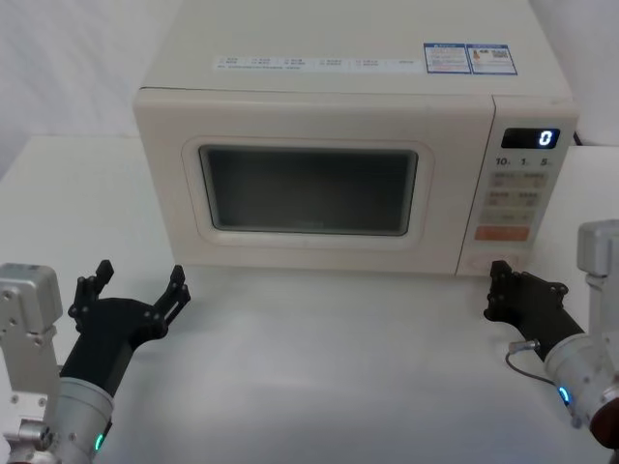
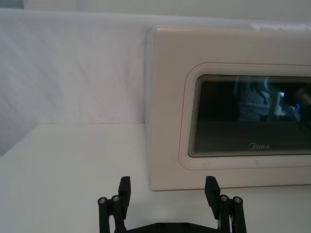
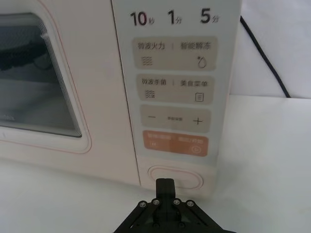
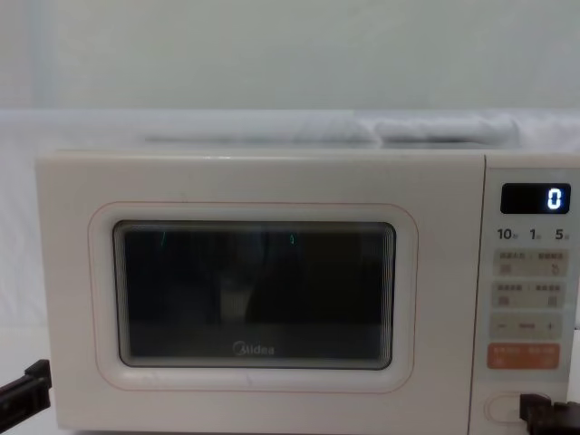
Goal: Press the button to open the microwave door with one hand; close the microwave door with the other hand.
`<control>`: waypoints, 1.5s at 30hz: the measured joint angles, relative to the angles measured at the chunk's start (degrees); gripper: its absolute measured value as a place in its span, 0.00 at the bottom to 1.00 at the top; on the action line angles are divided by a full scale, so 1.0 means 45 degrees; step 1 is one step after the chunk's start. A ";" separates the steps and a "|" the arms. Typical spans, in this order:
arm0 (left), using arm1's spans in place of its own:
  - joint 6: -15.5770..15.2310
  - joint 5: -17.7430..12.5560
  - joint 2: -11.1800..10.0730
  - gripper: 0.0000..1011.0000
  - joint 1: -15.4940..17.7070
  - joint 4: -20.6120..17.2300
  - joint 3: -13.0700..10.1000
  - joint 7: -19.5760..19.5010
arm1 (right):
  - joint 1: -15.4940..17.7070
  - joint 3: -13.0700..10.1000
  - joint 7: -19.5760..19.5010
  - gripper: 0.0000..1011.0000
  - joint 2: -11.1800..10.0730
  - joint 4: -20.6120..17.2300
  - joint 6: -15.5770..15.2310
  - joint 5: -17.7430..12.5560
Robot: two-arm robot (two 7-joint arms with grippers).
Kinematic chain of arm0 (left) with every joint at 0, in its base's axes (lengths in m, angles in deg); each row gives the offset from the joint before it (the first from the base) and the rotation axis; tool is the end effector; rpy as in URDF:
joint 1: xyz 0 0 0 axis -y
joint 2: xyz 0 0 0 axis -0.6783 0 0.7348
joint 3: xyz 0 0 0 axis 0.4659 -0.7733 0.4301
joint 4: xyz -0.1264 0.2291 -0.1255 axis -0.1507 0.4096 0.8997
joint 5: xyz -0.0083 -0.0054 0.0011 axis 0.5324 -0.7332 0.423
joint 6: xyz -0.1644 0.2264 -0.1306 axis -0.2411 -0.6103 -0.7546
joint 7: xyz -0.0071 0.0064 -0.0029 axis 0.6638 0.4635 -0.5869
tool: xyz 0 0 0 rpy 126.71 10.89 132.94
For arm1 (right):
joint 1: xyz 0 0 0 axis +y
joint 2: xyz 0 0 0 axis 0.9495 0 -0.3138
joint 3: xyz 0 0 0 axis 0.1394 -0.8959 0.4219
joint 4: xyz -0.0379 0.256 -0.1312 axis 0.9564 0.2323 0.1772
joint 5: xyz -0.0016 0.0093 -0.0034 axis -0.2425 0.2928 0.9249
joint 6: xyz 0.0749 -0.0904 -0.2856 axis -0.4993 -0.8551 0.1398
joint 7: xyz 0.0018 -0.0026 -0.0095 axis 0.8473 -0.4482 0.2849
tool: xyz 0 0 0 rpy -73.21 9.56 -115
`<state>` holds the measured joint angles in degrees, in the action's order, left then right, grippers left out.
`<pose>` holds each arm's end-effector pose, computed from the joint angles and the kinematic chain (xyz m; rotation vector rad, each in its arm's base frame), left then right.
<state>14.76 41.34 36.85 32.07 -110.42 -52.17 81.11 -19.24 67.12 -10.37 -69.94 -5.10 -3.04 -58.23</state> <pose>0.2529 0.0375 -0.2853 -0.0378 0.0143 1.4462 0.3299 0.0159 -0.3011 -0.0677 0.1321 -1.2772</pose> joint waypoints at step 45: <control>0.0000 0.0000 0.0001 0.99 0.0000 0.0000 0.0000 0.0000 | -0.0606 -0.0134 -0.0522 0.00 0.0587 0.1132 0.0490 0.0790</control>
<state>14.76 41.34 36.85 32.08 -110.42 -52.17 81.11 -21.96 66.51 -12.72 -67.29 0.00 -0.84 -54.67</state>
